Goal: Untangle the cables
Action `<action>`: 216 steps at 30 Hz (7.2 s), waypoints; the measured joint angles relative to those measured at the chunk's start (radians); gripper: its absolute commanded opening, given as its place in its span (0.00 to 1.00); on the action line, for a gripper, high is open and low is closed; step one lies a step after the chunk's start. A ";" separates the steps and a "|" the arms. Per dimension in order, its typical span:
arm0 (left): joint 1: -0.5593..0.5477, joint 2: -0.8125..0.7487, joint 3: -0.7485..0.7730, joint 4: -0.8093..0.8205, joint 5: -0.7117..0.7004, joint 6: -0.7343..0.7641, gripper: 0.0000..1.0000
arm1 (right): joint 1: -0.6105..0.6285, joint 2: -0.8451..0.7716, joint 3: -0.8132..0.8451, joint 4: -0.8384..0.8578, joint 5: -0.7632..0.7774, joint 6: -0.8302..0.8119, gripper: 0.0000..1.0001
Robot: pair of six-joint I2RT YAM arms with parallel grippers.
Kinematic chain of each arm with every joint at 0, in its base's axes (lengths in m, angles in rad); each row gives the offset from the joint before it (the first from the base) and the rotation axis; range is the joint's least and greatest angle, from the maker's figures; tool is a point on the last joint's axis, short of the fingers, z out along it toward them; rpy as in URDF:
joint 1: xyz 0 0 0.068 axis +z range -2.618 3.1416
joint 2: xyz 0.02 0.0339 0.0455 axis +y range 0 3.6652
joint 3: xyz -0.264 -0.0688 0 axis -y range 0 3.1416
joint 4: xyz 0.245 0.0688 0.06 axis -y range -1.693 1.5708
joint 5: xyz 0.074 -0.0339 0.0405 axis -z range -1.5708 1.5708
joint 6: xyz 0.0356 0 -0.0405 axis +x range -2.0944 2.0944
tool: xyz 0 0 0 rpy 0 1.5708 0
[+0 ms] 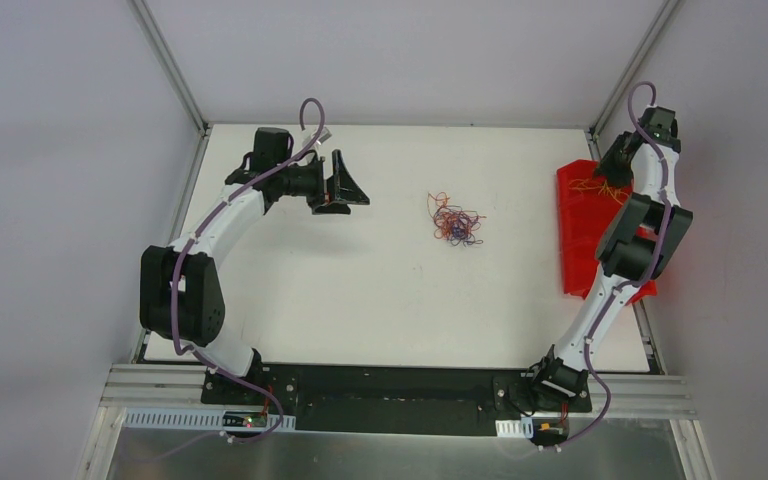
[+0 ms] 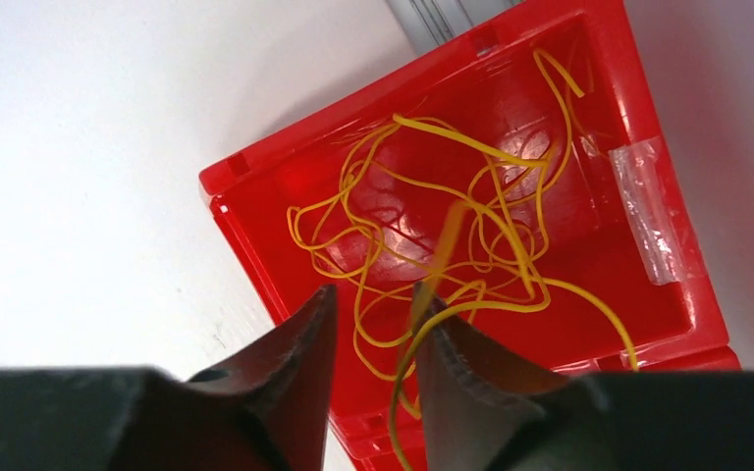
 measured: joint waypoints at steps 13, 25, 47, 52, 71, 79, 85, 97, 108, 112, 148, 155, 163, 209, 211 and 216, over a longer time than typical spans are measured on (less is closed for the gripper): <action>0.000 0.000 0.000 0.002 0.002 0.000 0.99 | 0.000 -0.108 0.040 -0.043 -0.046 -0.043 0.85; 0.000 0.000 0.000 0.002 0.003 -0.001 0.99 | -0.024 -0.161 0.142 -0.224 -0.056 -0.129 0.79; -0.221 0.315 0.034 0.299 -0.086 -0.089 0.73 | 0.407 -0.352 -0.377 -0.347 -0.401 -0.230 0.69; -0.232 0.525 0.138 0.430 -0.120 -0.179 0.67 | 0.426 -0.295 -0.414 -0.255 -0.377 -0.216 0.66; -0.323 0.911 0.486 0.723 -0.211 -0.468 0.00 | 0.554 -0.196 -0.536 0.091 -0.319 -0.089 0.22; -0.245 0.586 0.194 0.625 -0.146 -0.418 0.00 | 0.553 -0.204 -0.584 0.121 -0.195 -0.076 0.05; -0.080 0.190 0.166 0.584 -0.016 -0.410 0.00 | 0.552 -0.254 -0.628 0.113 -0.087 -0.141 0.00; 0.143 0.003 0.294 0.293 0.146 -0.379 0.00 | 0.581 -0.365 -0.642 0.142 -0.081 -0.205 0.21; 0.256 -0.230 0.447 0.348 0.157 -0.381 0.00 | 0.528 -0.420 -0.681 0.033 -0.134 -0.234 0.00; 0.323 -0.214 0.496 0.344 0.129 -0.389 0.00 | 0.531 -0.463 -0.681 0.029 -0.102 -0.276 0.00; 0.495 -0.140 0.200 -0.348 -0.266 0.347 0.60 | 0.554 -0.515 -0.474 -0.215 -0.338 -0.389 0.55; 0.300 -0.075 0.053 -0.414 -0.188 0.739 0.63 | 0.629 -0.428 -0.427 -0.194 -0.488 -0.245 0.51; -0.100 0.082 0.056 -0.410 -0.189 1.136 0.67 | 0.687 -0.302 -0.438 -0.147 -0.520 -0.138 0.49; 0.229 0.091 0.203 -0.507 -0.346 0.850 0.27 | 0.828 -0.083 -0.411 -0.108 -0.459 -0.103 0.45; 0.271 0.148 0.203 -0.489 -0.392 0.838 0.53 | 0.829 -0.102 -0.415 -0.110 -0.479 -0.116 0.45; 0.314 0.228 0.206 -0.469 -0.454 0.821 0.82 | 0.829 -0.145 -0.415 -0.112 -0.509 -0.134 0.46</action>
